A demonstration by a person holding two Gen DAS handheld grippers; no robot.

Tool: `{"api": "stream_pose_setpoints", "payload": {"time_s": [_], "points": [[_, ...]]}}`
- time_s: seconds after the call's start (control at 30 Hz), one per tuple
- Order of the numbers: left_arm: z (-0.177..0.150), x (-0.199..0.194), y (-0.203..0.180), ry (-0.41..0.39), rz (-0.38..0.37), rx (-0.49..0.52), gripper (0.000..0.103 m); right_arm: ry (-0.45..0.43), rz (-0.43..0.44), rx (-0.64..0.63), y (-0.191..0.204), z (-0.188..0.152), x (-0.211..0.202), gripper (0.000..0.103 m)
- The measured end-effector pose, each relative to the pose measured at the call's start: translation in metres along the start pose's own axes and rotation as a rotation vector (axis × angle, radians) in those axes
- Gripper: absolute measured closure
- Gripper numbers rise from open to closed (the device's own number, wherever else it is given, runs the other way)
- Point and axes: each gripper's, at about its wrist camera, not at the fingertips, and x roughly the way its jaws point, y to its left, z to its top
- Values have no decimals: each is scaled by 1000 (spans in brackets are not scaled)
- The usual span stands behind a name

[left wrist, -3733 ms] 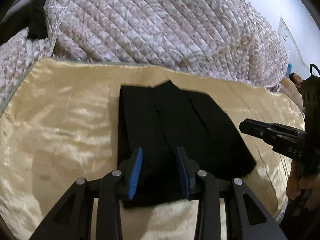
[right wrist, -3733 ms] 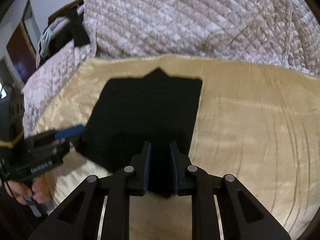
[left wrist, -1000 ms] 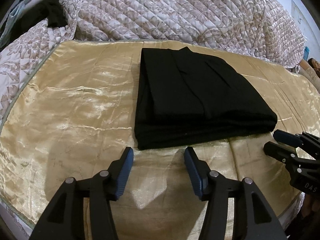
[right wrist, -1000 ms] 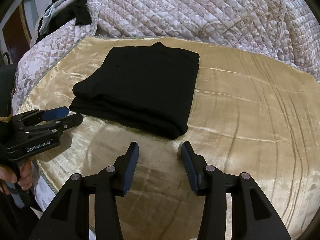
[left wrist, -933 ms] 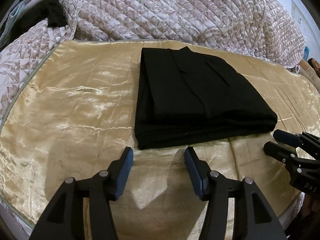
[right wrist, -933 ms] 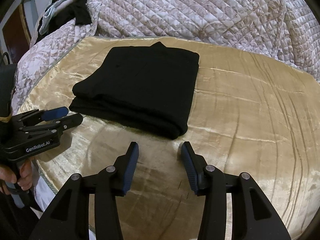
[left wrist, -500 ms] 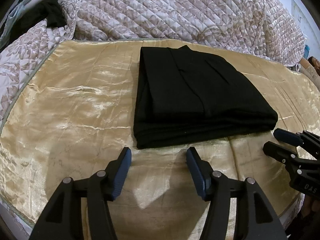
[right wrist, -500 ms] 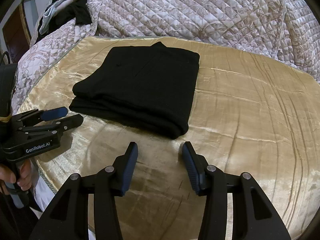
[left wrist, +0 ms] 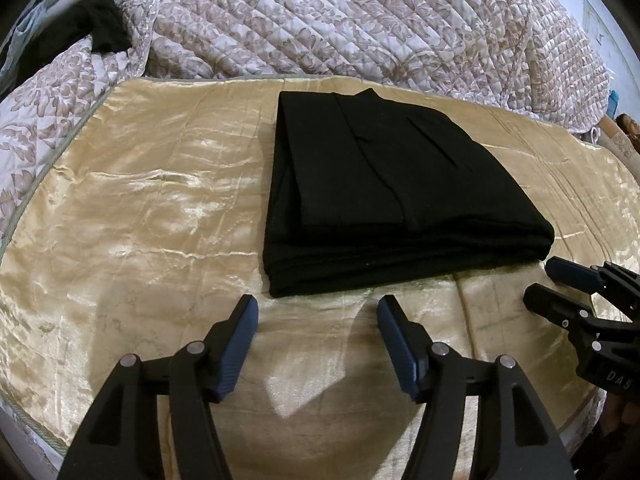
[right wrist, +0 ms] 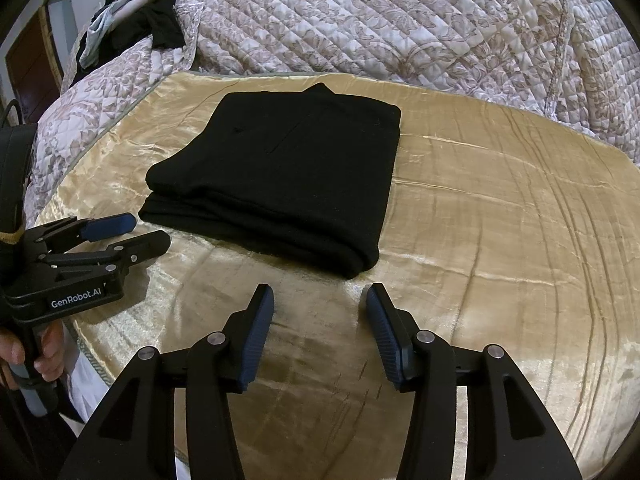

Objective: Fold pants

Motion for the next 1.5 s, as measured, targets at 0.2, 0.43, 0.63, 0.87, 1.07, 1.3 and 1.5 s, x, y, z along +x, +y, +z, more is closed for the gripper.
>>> {"api": "stream_pose_setpoints", "payload": {"time_s": [0.2,0.43,0.63,0.87,1.07,1.3,1.5], "points": [[0,0,0,3,-2,-5,37,0,-1,-1,0,0,0,54],[1,0,-1,6,5,-2,36,0,-1,-1,0,0,0,54],[1,0,-2,6,10,4,36,0,-1,-1,0,0,0,54],[1,1,-1,7,11,7,35,0,-2,-3,1,0,0,54],[0,1,-2,7,11,6,35,0,-3,-2,1,0,0,53],[0,1,-2,8,11,6,35,0,-4,-2,2,0,0,53],[1,1,-2,8,12,8,35,0,-5,-2,2,0,0,52]]}}
